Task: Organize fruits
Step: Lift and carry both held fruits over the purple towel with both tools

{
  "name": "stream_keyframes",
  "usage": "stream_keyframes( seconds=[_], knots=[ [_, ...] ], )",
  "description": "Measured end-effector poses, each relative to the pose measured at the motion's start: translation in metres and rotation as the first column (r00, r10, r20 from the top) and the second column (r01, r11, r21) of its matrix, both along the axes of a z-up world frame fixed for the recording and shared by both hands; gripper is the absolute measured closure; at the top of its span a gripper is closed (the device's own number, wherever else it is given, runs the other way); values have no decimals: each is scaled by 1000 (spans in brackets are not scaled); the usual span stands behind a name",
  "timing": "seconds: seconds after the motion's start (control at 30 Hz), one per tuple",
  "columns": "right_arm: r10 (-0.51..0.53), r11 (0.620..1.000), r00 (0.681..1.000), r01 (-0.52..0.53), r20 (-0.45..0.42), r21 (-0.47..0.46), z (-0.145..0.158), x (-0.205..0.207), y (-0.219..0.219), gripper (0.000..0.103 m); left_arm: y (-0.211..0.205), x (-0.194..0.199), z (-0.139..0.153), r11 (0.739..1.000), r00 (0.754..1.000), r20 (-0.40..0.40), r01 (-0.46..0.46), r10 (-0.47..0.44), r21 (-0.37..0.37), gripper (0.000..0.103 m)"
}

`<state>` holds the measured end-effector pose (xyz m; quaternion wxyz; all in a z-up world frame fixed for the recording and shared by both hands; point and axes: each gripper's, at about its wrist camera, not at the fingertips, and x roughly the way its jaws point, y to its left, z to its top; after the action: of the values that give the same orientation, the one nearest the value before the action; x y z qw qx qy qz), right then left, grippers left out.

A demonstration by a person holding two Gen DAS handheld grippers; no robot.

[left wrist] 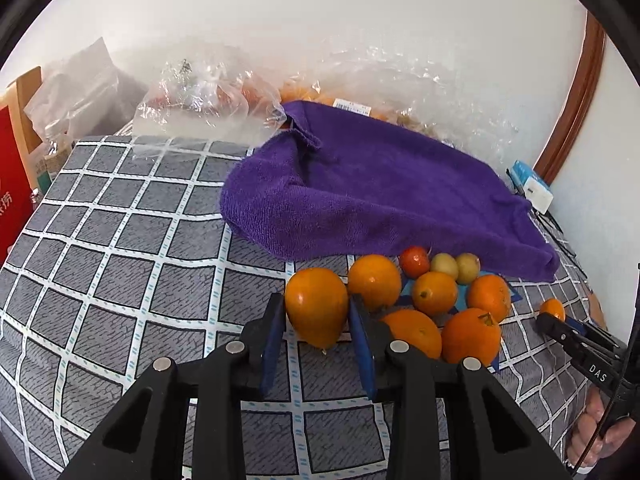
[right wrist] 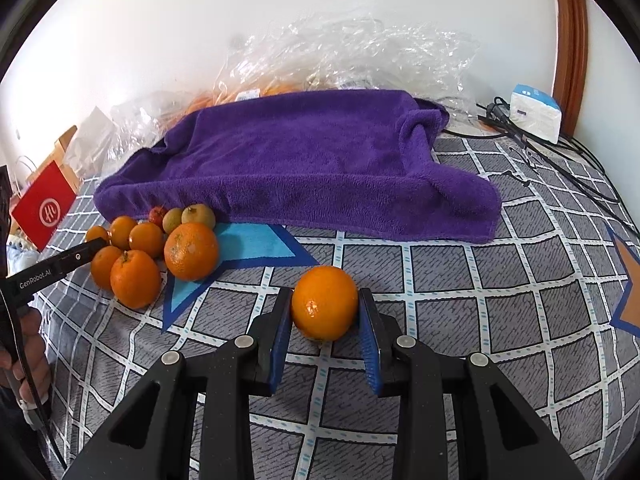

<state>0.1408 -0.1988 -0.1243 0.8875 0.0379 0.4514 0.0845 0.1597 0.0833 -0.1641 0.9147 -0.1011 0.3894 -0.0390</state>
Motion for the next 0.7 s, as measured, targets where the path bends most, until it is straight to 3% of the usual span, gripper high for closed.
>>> stream_keyframes(
  seconds=[0.7],
  knots=[
    [10, 999, 999, -12, 48, 30, 10, -6, 0, 71, -1, -18, 23, 999, 985, 169, -25, 29, -28, 72]
  ],
)
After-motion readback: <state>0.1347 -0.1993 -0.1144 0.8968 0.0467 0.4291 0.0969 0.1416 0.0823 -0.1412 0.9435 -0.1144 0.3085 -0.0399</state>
